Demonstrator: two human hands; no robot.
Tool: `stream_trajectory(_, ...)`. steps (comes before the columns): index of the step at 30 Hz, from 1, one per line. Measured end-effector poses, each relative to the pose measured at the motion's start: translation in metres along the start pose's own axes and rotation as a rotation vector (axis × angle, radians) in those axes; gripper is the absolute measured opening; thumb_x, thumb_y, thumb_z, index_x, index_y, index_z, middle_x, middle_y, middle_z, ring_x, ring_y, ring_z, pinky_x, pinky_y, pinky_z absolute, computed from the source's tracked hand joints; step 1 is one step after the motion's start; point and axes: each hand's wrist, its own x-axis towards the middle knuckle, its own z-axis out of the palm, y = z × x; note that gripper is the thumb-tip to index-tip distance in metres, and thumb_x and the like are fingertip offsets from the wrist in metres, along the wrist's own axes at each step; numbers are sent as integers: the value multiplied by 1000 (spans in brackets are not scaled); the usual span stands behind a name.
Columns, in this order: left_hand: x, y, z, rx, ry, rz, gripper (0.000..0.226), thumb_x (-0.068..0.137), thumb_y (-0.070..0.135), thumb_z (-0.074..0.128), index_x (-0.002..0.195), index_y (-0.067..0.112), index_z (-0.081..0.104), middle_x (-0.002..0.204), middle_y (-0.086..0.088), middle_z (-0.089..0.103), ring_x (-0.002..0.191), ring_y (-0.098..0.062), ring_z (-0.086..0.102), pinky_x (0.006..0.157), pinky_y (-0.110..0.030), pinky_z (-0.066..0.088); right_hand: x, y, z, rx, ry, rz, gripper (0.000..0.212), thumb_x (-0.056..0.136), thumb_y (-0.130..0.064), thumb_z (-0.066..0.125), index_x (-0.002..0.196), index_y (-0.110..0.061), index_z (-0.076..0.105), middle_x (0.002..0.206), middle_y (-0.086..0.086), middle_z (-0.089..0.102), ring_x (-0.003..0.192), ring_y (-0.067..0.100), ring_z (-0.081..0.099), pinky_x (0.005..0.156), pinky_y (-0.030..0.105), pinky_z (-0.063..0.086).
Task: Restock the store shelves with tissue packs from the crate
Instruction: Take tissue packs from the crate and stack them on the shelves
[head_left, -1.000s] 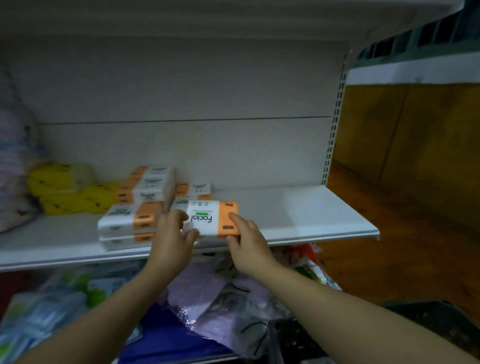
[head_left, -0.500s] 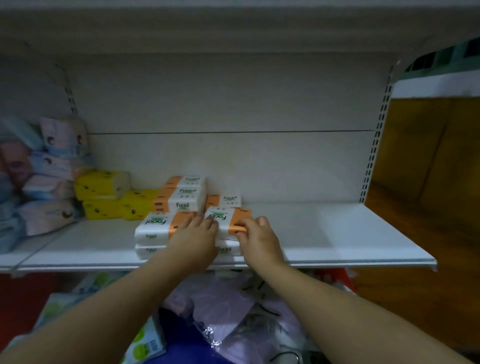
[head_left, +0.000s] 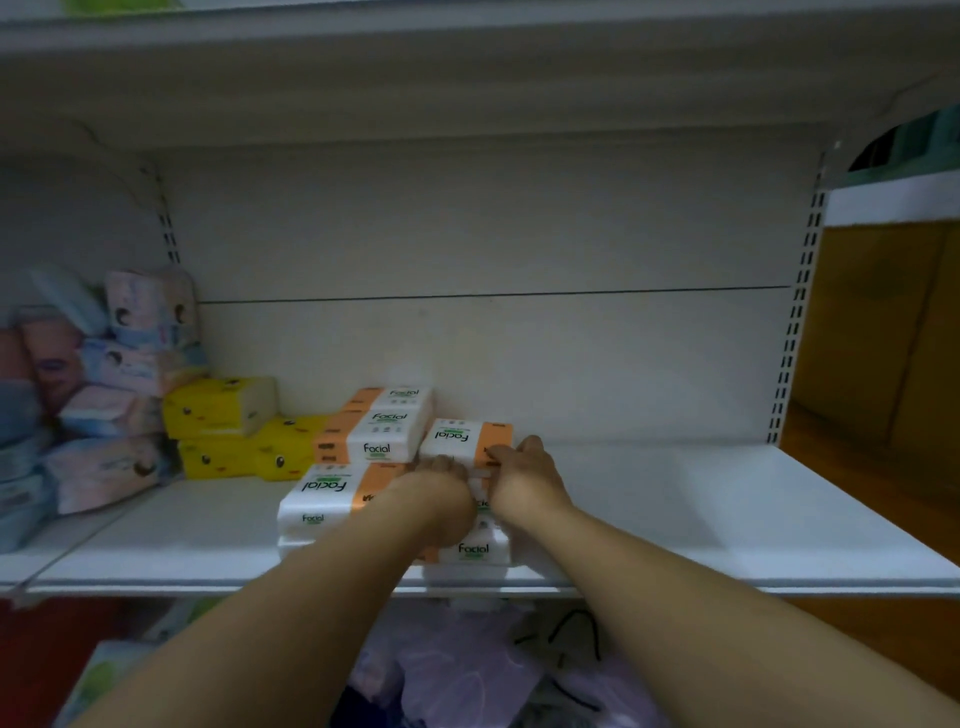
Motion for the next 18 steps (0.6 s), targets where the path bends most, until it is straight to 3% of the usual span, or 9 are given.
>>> stream_trajectory(4, 29, 4, 7, 15, -72, -29, 67, 93, 35, 44, 147, 7, 16, 153, -18, 18, 140, -35, 19, 116, -50, 19, 17, -5, 1, -81, -65, -3, 49, 92, -29, 46, 140, -22, 37, 137, 13, 34, 125, 33, 39, 102, 37, 38)
stream_trajectory(8, 42, 7, 3, -42, -69, -80, 64, 89, 24, 54, 144, 6, 25, 147, -16, 29, 133, -32, 33, 111, -46, 31, 28, 3, 7, -50, -128, 4, 64, 94, -25, 42, 150, -25, 11, 152, 8, 28, 133, 32, 36, 109, 40, 34)
stream_trajectory(11, 46, 6, 3, -77, -71, -97, 63, 90, 24, 53, 144, 6, 25, 146, -16, 32, 132, -32, 36, 111, -44, 33, 14, 22, 0, -15, -109, -21, 60, 91, -29, 46, 147, -31, 24, 150, 4, 34, 130, 29, 40, 108, 39, 36)
stream_trajectory(13, 43, 11, 1, -119, -69, -85, 61, 94, 28, 45, 146, 6, 20, 150, -17, 25, 137, -32, 30, 113, -42, 28, -2, 42, -12, -35, -76, -49, 55, 95, -25, 43, 147, -24, 28, 150, 8, 33, 135, 29, 35, 112, 34, 30)
stream_trajectory(18, 9, 51, -9, -317, 20, 129, 59, 98, 31, 36, 149, 10, 14, 157, -12, 10, 143, -28, 16, 115, -33, 15, -56, 101, -61, -74, 64, -111, 47, 98, -17, 41, 145, -12, 34, 152, 12, 30, 140, 24, 29, 111, 21, 18)
